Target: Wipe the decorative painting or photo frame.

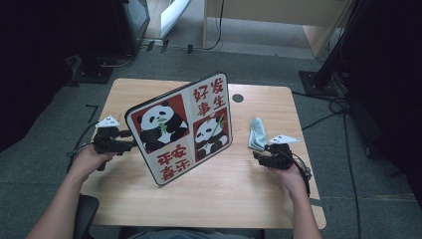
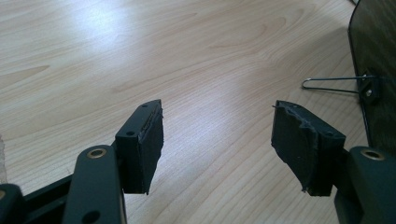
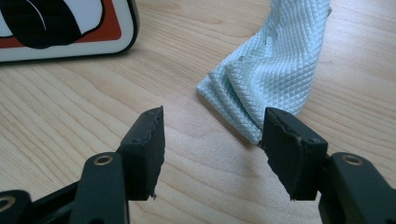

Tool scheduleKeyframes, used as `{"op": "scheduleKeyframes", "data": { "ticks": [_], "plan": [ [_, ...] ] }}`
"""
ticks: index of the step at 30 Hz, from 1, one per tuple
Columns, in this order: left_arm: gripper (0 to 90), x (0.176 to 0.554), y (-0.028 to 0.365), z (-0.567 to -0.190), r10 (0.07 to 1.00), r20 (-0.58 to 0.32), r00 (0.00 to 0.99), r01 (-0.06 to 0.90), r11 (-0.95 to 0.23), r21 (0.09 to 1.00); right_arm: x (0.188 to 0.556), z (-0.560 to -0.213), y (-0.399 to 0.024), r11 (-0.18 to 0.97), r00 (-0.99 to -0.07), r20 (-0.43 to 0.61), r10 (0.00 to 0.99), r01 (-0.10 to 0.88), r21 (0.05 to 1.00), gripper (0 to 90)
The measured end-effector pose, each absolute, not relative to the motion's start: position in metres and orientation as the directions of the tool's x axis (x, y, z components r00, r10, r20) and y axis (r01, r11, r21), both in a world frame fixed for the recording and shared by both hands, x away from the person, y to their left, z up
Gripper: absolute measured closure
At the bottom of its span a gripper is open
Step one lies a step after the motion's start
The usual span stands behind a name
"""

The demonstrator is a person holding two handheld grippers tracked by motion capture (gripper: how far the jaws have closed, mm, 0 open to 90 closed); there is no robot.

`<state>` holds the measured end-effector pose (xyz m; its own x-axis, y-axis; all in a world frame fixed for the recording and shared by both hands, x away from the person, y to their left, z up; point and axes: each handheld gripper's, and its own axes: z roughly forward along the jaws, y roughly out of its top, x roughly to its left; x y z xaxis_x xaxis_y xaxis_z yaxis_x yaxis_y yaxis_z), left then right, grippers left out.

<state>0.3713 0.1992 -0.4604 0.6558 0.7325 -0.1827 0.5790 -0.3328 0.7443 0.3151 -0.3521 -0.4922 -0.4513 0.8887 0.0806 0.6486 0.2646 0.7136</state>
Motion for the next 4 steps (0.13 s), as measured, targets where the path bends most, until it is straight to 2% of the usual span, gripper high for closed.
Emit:
{"op": "scheduleKeyframes", "data": {
  "ticks": [4],
  "plan": [
    [34.6,0.372,0.1997,-0.4616,0.728,-0.173,0.663,0.569,-0.34,0.748,0.3164,-0.4928,-0.3525,0.263,-0.458,0.093,0.884,0.652,0.712,34.6]
  ]
}}
